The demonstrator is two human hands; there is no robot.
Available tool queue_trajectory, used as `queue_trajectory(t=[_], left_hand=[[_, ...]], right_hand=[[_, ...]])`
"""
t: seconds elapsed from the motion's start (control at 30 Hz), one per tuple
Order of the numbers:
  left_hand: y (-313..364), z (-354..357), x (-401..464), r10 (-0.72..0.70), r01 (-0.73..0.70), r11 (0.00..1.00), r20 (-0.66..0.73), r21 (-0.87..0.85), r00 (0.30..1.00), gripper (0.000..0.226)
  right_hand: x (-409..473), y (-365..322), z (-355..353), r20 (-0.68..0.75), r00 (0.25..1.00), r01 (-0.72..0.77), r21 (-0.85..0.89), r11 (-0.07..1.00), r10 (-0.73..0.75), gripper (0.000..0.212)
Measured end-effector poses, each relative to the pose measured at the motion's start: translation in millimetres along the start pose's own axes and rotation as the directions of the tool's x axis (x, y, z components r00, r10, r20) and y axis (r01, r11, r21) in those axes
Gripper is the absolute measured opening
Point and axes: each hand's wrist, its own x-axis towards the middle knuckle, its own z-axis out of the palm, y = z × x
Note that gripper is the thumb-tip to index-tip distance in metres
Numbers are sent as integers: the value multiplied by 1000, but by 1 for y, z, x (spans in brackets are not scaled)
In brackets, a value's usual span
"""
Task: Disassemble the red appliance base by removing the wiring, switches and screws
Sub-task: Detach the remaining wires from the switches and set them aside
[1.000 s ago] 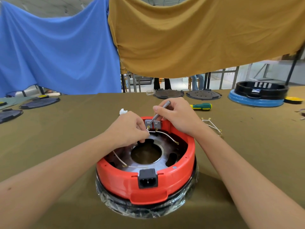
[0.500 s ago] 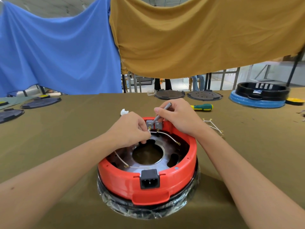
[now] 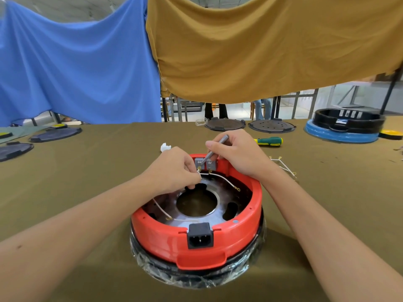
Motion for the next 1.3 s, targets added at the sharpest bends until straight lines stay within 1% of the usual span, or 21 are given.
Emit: queue_trajectory(t=[0.17, 0.37, 0.7, 1.0, 1.3], left_hand=[[-1, 1, 1, 4, -4, 1000, -9, -5, 1000, 15], [-1, 1, 1, 3, -3, 1000, -9, 0, 1000, 15], [1, 1, -1, 11, -11, 1000, -3, 3, 1000, 15], [4, 0, -2, 4, -4, 1000, 0, 7, 1000, 15], [2, 0, -1, 0, 0, 1000, 4, -11, 1000, 14]], right_hand=[[-2, 0, 0, -26, 999, 20, -2, 1000, -20, 23], [-2, 3, 0, -5, 999, 42, -22, 999, -42, 17], [4, 5, 1, 21, 1000, -15, 34, 999, 14, 22], [2, 5, 1, 22, 1000, 7, 38, 999, -8, 21], [-2, 0, 0, -3, 1000, 25, -24, 999, -25, 18]])
